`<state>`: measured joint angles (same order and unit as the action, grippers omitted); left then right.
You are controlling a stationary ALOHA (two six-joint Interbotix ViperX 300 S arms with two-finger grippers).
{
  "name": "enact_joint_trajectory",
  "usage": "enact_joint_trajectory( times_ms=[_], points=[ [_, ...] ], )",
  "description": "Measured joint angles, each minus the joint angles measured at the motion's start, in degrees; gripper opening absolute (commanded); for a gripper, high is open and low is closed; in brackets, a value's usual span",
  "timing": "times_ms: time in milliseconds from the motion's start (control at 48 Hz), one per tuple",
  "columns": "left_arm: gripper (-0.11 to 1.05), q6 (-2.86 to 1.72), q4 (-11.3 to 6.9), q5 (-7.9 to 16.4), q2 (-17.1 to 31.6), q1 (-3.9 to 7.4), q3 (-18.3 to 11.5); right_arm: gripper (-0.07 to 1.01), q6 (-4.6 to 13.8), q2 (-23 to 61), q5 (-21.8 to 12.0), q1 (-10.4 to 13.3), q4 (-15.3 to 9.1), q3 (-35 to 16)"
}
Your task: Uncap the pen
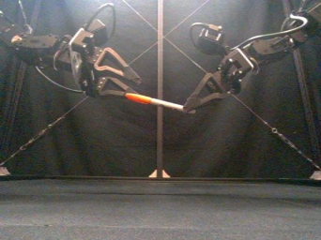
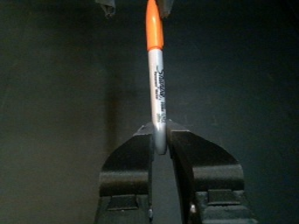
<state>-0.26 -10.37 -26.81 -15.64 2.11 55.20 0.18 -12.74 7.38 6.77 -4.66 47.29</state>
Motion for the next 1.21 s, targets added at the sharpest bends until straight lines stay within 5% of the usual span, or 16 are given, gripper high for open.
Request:
enact_joint_trajectory(
  times_ms=[521, 938, 1208],
  points=[
    [0.82, 0.00, -3.60, -0.26, 0.00, 0.09, 0.00, 0.47, -0.26, -0.88, 1.93, -0.18, -0.09, -0.09],
    [0.52, 0.00, -3.69, -0.35, 0.00, 0.44, 0.00, 0.47, -0.35, -0.88, 1.93, -0.26, -0.09, 0.00],
    [0.50, 0.00, -3.60, -0.44, -0.09, 0.35, 0.00, 0.47, -0.26, -0.97, 2.11, -0.09, -0.09, 0.44]
  ],
)
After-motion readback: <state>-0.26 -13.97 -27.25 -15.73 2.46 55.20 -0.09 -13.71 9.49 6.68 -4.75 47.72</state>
